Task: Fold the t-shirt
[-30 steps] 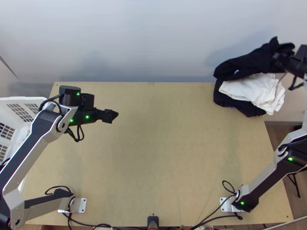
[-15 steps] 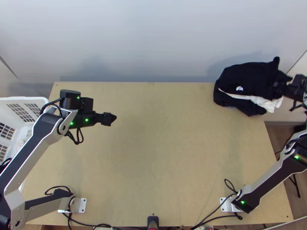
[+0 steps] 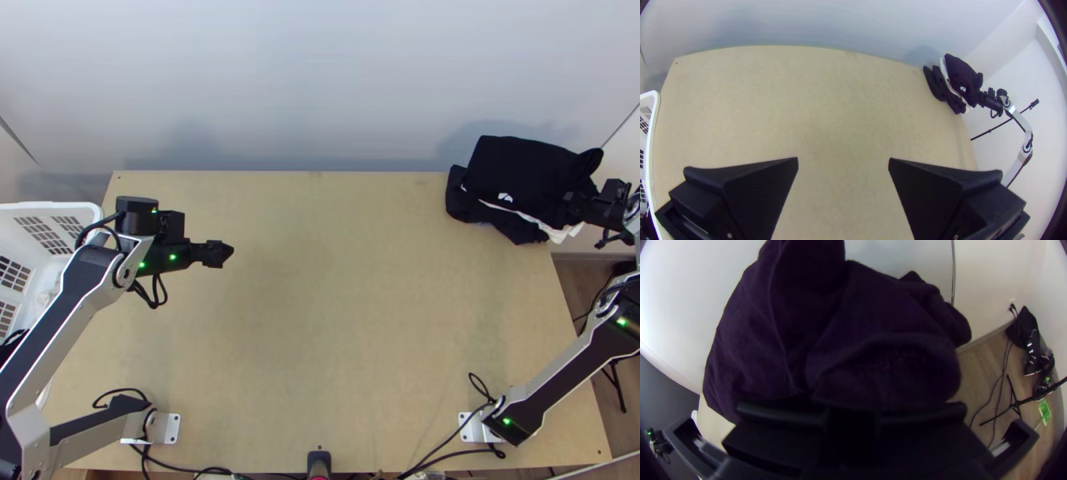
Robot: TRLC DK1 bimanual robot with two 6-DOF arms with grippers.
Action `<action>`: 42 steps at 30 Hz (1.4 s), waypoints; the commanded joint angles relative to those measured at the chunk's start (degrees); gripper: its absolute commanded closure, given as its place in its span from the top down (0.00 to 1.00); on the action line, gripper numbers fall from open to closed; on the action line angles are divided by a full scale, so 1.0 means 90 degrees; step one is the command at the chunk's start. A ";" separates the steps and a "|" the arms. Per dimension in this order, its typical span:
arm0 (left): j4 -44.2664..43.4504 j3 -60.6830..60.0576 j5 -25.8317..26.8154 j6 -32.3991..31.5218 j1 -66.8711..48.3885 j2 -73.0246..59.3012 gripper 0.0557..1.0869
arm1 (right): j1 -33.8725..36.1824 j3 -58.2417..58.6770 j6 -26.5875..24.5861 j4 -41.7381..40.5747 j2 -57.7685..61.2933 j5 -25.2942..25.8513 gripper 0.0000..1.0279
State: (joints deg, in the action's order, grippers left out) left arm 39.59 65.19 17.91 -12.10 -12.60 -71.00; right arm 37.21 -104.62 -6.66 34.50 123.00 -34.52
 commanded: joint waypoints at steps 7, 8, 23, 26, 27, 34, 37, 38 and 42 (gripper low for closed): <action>0.0005 -0.0319 0.0022 -0.0033 0.0140 0.0291 0.96 | 0.0006 0.0120 0.0300 0.0747 -0.1215 -0.0061 0.97; 0.0005 -0.0329 0.0022 -0.0043 0.0140 0.0301 0.96 | 0.0006 0.0111 0.0281 0.0825 -0.1303 -0.0061 0.97; -0.0015 -0.0515 0.0051 -0.0218 0.0892 0.1317 0.96 | 0.0260 0.1741 -0.0862 0.2153 -0.3081 -0.0090 0.97; -0.0015 -0.0681 0.0090 -0.0209 0.1009 0.1522 0.96 | 0.0289 0.2523 -0.1116 0.2153 -0.3784 -0.0100 0.97; -0.0015 -0.0759 0.0090 -0.0199 0.1029 0.1610 0.96 | 0.0289 0.2786 -0.1194 0.2153 -0.4018 -0.0090 0.97; -0.0015 -0.1276 0.0090 -0.0111 0.1224 0.2176 0.96 | 0.0250 0.4505 -0.1428 0.2153 -0.5727 -0.0119 0.97; -0.0015 -0.1472 0.0090 -0.0003 0.1371 0.2557 0.96 | -0.0160 0.5218 -0.1438 0.2153 -0.6587 -0.0139 0.97; -0.0034 -0.1540 0.0080 0.0036 0.1410 0.2713 0.96 | -0.0336 0.5433 -0.1399 0.2153 -0.6889 -0.0148 0.97; -0.0083 -0.1804 0.0080 0.0153 0.1732 0.3172 0.96 | -0.1244 0.6009 -0.0784 0.1928 -0.7895 -0.0139 0.96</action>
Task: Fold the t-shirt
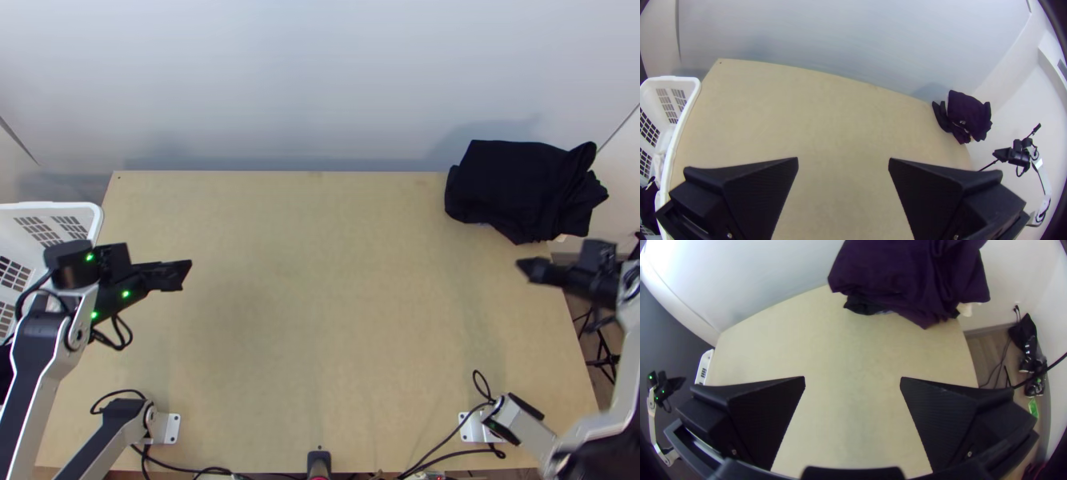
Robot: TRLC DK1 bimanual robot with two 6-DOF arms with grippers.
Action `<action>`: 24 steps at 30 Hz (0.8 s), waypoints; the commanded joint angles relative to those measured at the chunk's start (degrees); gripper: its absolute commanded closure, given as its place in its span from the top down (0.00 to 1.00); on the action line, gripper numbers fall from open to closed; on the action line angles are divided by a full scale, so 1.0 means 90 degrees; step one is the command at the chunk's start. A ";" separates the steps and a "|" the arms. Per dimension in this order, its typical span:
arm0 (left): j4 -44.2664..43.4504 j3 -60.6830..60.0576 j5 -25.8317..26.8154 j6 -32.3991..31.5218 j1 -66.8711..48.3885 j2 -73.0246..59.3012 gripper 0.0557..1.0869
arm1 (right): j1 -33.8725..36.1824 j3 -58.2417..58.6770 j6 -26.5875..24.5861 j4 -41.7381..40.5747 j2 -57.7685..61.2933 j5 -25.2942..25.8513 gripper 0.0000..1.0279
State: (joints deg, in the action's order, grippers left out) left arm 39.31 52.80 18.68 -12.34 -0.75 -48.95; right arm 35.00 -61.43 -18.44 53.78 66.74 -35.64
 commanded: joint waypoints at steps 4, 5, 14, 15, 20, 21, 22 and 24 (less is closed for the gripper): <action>-0.0413 -0.0905 -0.0015 0.0375 0.0904 0.1259 0.96 | -0.1887 0.1513 0.1443 -0.0829 -0.2357 -0.0005 0.96; -0.0530 -0.1032 -0.0024 0.0394 0.0992 0.1415 0.96 | -0.2141 0.1640 0.1668 -0.1073 -0.2523 0.0024 0.96; -0.1262 -0.2019 -0.0220 0.0658 0.1431 0.2831 0.96 | -0.3909 0.2304 0.2547 -0.2890 -0.3578 0.1137 0.96; -0.1350 -0.2116 -0.0259 0.0658 0.1441 0.3007 0.96 | -0.3958 0.2402 0.2547 -0.3056 -0.3685 0.1186 0.96; -0.1946 -0.2741 -0.0679 0.0678 0.1441 0.4003 0.96 | -0.3987 0.3290 0.2517 -0.4315 -0.4476 0.1733 0.97; -0.2073 -0.2927 -0.0708 0.0707 0.1451 0.4208 0.96 | -0.3958 0.3583 0.2498 -0.4638 -0.4652 0.1811 0.97; -0.2219 -0.3132 -0.0796 0.0726 0.1441 0.4404 0.96 | -0.3880 0.3857 0.2478 -0.4940 -0.4789 0.1870 0.97; -0.2483 -0.3474 -0.0884 0.0902 0.1451 0.4726 0.95 | -0.3714 0.4238 0.2459 -0.5223 -0.4935 0.1880 0.97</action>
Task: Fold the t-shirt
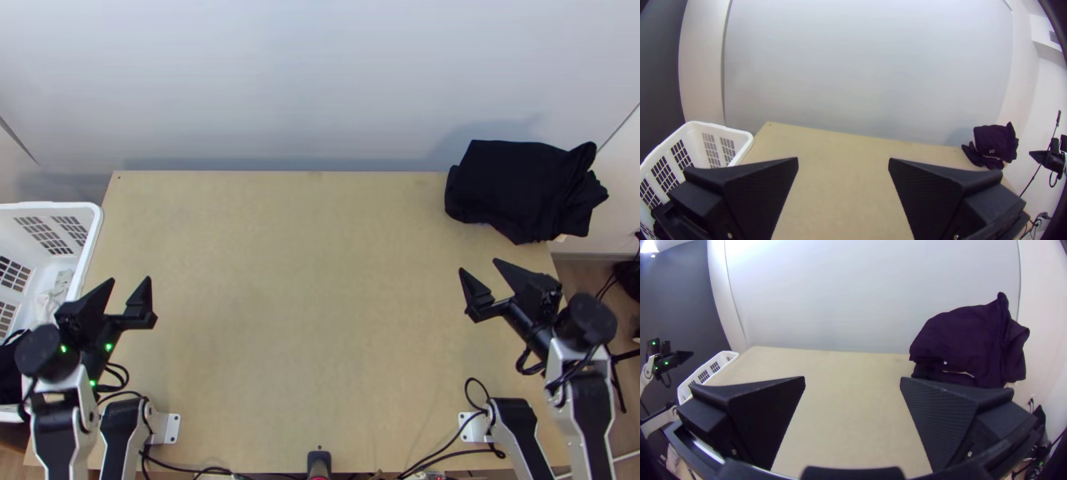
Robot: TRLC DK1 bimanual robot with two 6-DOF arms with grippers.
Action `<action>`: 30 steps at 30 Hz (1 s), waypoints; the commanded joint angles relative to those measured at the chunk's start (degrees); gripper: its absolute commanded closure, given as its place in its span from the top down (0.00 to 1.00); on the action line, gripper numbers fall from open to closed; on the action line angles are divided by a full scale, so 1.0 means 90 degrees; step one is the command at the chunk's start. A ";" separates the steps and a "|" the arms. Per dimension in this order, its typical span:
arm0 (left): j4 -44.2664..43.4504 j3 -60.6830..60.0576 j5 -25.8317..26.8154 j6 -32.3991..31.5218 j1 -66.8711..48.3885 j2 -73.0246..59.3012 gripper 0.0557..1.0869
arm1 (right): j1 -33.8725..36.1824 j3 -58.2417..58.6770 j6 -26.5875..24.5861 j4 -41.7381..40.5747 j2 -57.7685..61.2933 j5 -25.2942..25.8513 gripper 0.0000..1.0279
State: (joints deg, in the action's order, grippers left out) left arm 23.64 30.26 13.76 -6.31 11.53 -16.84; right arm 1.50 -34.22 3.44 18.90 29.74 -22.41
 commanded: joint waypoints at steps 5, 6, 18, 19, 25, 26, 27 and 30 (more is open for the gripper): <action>-0.1435 -0.1565 -0.0464 0.0525 0.0086 0.1442 0.95 | -0.0069 0.1741 0.0057 -0.2099 -0.1302 0.0440 0.96; -0.1728 -0.1800 -0.0464 0.0593 0.0086 0.1490 0.95 | -0.0069 0.1771 0.0047 -0.2217 -0.1380 0.0528 0.96; -0.3330 -0.3089 -0.0464 0.1111 -0.0129 0.1852 0.95 | -0.0020 0.2816 -0.0763 -0.2803 -0.3324 0.1123 0.93; -0.3320 -0.3099 -0.0464 0.1072 -0.0129 0.1852 0.95 | -0.0010 0.2903 -0.0763 -0.2793 -0.3333 0.1133 0.93; -0.3144 -0.3333 -0.0464 0.1072 -0.0109 0.1871 0.95 | 0.0048 0.3235 -0.0978 -0.2842 -0.3333 0.1182 0.93; -0.3066 -0.3372 -0.0464 0.1160 -0.0119 0.1871 0.95 | 0.0068 0.3265 -0.1047 -0.2842 -0.3333 0.1182 0.93; -0.2959 -0.3382 -0.0464 0.1218 -0.0109 0.1871 0.95 | 0.0088 0.3304 -0.1086 -0.2900 -0.3333 0.1182 0.93; -0.2900 -0.3372 -0.0464 0.1169 -0.0012 0.1871 0.95 | 0.0185 0.3519 -0.1086 -0.3076 -0.3343 0.1221 0.93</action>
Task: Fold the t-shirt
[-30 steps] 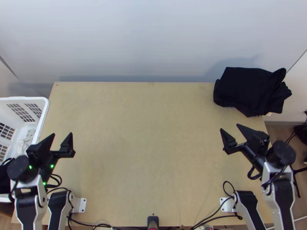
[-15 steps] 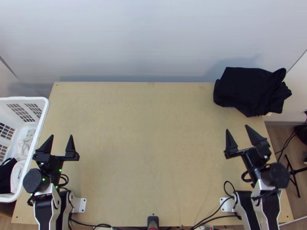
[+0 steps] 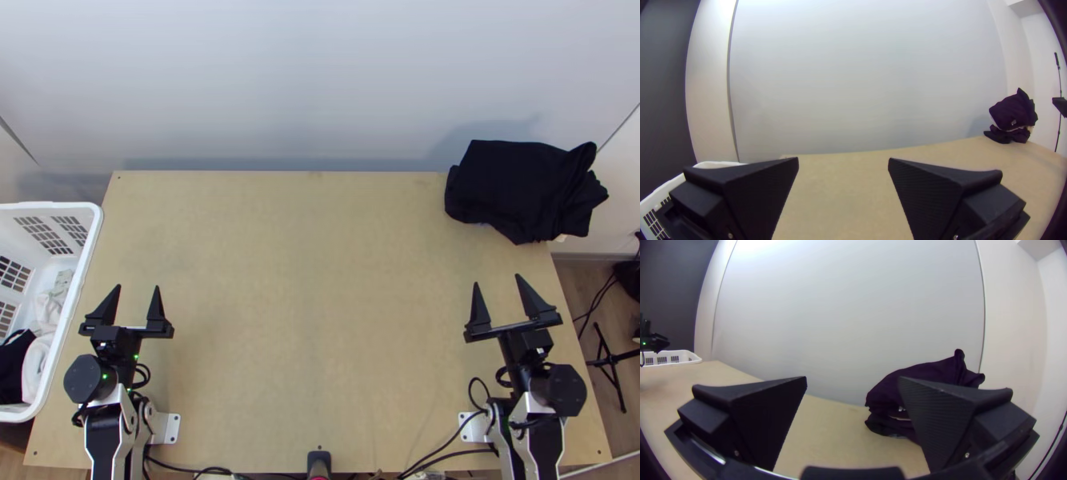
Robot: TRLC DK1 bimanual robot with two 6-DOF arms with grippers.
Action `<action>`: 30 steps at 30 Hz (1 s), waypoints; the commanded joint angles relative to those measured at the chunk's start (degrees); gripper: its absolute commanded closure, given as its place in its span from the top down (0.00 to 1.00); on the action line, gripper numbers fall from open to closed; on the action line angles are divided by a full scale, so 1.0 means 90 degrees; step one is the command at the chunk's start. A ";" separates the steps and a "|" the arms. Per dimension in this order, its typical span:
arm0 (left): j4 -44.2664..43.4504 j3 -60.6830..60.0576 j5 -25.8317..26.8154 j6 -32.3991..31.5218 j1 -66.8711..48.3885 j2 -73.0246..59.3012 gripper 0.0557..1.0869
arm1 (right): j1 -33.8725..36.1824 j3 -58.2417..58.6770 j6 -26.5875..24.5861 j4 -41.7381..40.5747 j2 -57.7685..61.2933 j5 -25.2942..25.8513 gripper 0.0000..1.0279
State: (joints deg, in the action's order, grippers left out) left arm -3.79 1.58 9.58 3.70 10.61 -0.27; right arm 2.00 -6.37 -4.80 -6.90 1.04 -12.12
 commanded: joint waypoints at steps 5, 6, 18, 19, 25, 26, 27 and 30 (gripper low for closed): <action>0.0255 -0.0176 -0.0010 -0.0109 0.0247 0.0011 0.95 | 0.0120 0.0688 -0.0131 0.0493 -0.0135 0.0106 0.96; 0.0255 -0.0176 -0.0010 -0.0109 0.0247 0.0001 0.95 | 0.0061 0.0679 -0.0121 0.0532 -0.0135 0.0175 0.96; 0.0255 -0.0176 -0.0020 -0.0119 0.0247 0.0030 0.95 | 0.0051 0.0659 -0.0151 0.0727 -0.0125 0.1044 0.96; 0.0246 -0.0176 -0.0020 -0.0119 0.0247 0.0030 0.95 | 0.0051 0.0659 -0.0151 0.0727 -0.0135 0.1044 0.96; 0.0246 -0.0176 -0.0020 -0.0119 0.0256 0.0030 0.95 | 0.0051 0.0659 -0.0151 0.0727 -0.0135 0.1044 0.96; 0.0246 -0.0176 -0.0020 -0.0128 0.0247 0.0030 0.95 | 0.0051 0.0659 -0.0151 0.0727 -0.0125 0.1044 0.96; 0.0255 -0.0176 -0.0020 -0.0119 0.0247 0.0021 0.95 | 0.0051 0.0659 -0.0151 0.0727 -0.0135 0.1044 0.96; 0.0255 -0.0176 -0.0020 -0.0119 0.0256 0.0021 0.95 | 0.0051 0.0669 -0.0151 0.0727 -0.0125 0.1044 0.96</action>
State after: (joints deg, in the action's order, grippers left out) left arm -1.69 0.01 9.34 2.61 12.82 0.01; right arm 2.48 -0.47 -6.22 -0.54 -0.14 -2.96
